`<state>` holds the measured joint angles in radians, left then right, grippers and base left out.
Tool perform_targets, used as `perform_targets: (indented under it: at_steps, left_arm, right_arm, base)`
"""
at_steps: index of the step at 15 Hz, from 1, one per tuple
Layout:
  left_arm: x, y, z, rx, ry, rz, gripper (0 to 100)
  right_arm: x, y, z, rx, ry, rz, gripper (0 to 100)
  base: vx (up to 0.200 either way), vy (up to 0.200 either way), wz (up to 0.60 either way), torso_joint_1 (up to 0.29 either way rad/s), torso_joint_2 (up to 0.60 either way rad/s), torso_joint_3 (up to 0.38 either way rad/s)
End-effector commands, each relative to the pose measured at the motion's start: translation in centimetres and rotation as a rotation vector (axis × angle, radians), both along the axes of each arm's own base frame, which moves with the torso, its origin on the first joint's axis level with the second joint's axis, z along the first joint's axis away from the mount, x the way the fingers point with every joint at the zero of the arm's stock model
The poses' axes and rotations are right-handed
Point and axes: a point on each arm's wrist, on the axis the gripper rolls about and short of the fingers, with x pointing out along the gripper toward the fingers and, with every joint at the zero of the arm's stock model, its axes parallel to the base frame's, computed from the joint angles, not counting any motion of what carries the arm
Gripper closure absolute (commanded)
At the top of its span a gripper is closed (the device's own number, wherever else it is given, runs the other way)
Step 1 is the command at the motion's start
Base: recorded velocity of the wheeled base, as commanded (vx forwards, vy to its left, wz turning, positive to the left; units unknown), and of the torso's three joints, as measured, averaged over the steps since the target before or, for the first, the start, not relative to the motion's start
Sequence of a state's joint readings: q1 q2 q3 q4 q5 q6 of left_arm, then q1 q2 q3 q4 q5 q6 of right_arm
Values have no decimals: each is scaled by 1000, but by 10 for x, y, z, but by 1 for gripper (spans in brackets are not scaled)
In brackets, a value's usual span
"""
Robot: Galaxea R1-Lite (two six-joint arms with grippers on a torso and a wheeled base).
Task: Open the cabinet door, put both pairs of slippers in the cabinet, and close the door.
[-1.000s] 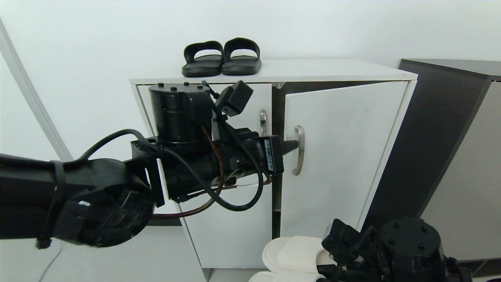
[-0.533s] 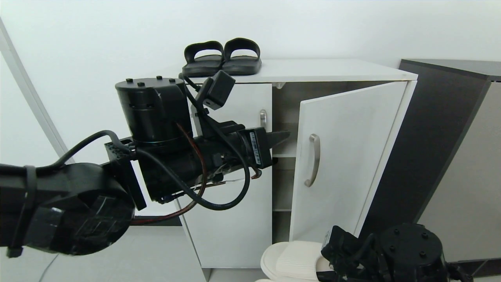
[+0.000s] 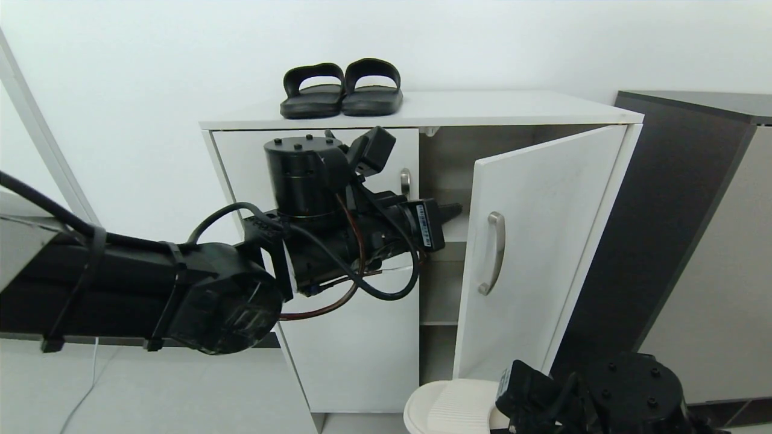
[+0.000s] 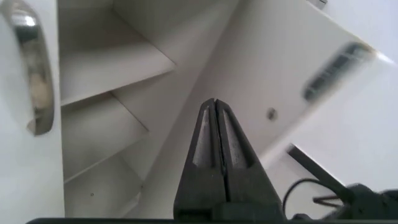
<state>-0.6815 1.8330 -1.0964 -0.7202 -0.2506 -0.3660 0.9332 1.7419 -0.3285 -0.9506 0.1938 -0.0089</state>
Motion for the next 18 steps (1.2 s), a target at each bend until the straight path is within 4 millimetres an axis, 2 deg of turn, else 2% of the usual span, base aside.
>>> perform_targets:
  at_steps: [1, 3, 5, 8, 16, 18]
  left_arm:
    - [5, -4, -8, 12, 16, 1, 100]
    - [4, -5, -9, 15, 15, -5, 100]
    - [-11, -18, -11, 25, 14, -56, 100]
    - [-24, -22, -12, 24, -21, -96, 100]
    - [-23, -21, -15, -3, -43, -90, 100]
    - [-19, -8, -10, -20, -72, -48, 100]
  right_arm:
    - [-1, 0, -1, -3, 2, 5, 100]
    - [-3, 1, -2, -9, 7, 14, 100]
    - [-6, 2, -6, -21, 16, 25, 100]
    - [-9, 2, -7, -26, 19, 37, 100]
    - [-10, 2, -7, -28, 20, 40, 100]
    - [3, 9, -7, -15, 16, -5, 100]
  base:
    - [-200, 0, 0, 2, 7, -7]
    - [-200, 0, 0, 5, 0, 0]
    - [-200, 0, 0, -5, 2, 2]
    - [-200, 0, 0, 2, 4, 2]
    - [0, 0, 0, 0, 0, 0]
    - [0, 0, 0, 0, 0, 0]
